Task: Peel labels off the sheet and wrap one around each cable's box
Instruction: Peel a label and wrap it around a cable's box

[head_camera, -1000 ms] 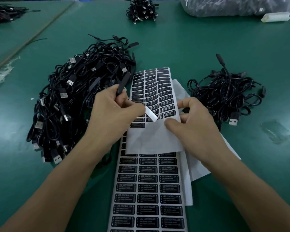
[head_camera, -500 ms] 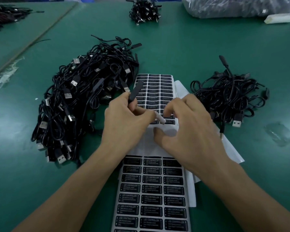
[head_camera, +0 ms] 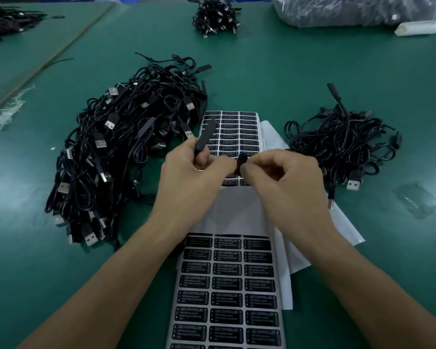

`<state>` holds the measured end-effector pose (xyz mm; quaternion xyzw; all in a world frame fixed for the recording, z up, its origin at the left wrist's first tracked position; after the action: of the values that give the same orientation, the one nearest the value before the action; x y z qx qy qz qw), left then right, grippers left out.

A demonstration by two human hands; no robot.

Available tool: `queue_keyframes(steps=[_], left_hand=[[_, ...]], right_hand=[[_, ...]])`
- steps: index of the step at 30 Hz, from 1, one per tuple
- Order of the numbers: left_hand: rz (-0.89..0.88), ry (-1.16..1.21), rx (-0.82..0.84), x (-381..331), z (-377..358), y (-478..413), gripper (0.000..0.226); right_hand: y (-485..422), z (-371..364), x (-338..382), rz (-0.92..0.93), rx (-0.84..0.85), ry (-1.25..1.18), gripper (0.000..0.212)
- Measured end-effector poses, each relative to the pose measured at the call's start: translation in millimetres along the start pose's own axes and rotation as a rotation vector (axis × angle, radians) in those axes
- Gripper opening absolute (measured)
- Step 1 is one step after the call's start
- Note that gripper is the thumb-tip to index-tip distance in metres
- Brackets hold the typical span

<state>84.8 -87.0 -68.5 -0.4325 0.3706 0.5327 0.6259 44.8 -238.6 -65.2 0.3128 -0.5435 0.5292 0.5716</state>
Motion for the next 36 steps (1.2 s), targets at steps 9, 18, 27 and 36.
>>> queue_keyframes(steps=[9,18,27,36], left_hand=[[-0.019,0.021,0.085,1.1,-3.2,1.3,0.049],[-0.011,-0.013,0.104,-0.8,-5.1,4.3,0.037],[-0.047,-0.145,0.138,-5.8,-6.0,7.8,0.035],[-0.114,-0.143,0.206,-6.3,-10.5,9.8,0.032]], right_hand=[[-4.3,-0.8,-8.3,-0.167,0.045,-0.346,0.019],[-4.4,4.0,-9.8,-0.154,-0.001,-0.313,0.016],[-3.9,3.0,-6.5,-0.126,-0.024,-0.603,0.022],[-3.7,-2.6,-10.3,-0.184,0.02,-0.683,0.011]])
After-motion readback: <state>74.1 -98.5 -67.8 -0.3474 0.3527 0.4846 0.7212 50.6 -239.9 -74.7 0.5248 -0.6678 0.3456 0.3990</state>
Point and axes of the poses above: each hand's wrist, its own y-axis away from the middle knuckle, its own z-axis out of the back of the hand, x = y × z, the point moved 5 cm from there along -y, towards the middle knuckle, and after that the axes turned 11 degrees about -y, right-handed, at the moved point
